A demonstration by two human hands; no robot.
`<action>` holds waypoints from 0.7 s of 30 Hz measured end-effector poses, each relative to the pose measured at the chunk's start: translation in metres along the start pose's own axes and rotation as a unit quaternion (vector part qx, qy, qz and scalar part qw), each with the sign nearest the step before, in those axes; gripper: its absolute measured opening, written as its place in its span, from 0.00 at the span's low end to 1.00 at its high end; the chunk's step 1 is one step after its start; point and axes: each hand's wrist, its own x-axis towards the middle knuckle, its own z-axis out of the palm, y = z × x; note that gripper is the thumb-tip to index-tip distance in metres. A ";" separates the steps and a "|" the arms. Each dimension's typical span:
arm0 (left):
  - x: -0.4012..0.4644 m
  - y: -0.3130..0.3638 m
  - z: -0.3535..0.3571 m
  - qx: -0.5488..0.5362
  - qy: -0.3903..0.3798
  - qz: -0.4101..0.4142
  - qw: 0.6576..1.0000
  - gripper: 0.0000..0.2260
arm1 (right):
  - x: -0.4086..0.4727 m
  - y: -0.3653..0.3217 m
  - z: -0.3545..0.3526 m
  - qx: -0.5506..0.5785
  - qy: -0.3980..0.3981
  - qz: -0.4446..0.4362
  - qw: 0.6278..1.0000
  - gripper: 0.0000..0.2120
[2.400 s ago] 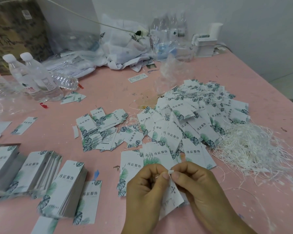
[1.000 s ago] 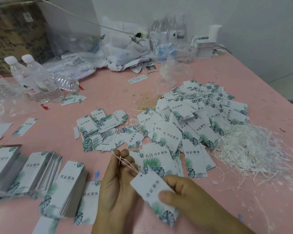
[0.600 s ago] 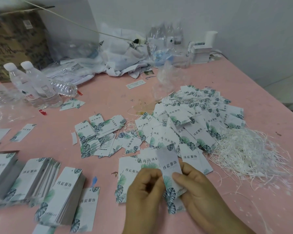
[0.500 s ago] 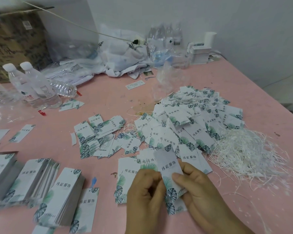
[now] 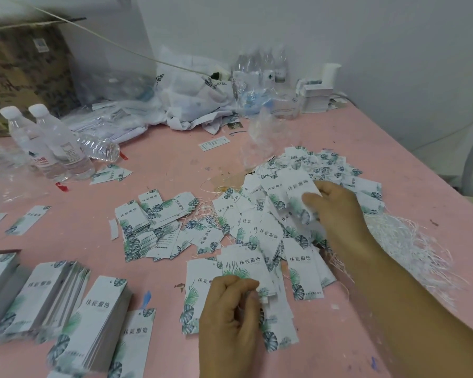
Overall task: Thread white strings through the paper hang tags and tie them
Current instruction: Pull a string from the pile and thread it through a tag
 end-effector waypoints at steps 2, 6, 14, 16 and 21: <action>0.001 0.002 -0.001 0.002 0.001 0.003 1.000 0.10 | 0.031 -0.001 0.006 -0.075 -0.001 -0.014 0.997 0.08; 0.004 0.001 -0.003 0.009 0.006 -0.017 1.000 0.10 | 0.053 0.009 0.014 -0.236 -0.006 -0.025 0.972 0.15; 0.012 -0.009 -0.013 0.032 0.039 -0.079 0.996 0.12 | -0.045 0.028 0.010 -0.202 -0.067 -0.080 0.974 0.08; 0.012 -0.013 -0.014 0.033 0.032 -0.112 0.993 0.15 | -0.078 0.037 0.018 -0.230 -0.130 -0.032 0.964 0.06; 0.010 -0.015 -0.015 0.072 -0.009 -0.147 0.987 0.16 | -0.095 0.047 0.035 -0.368 -0.137 -0.041 0.919 0.16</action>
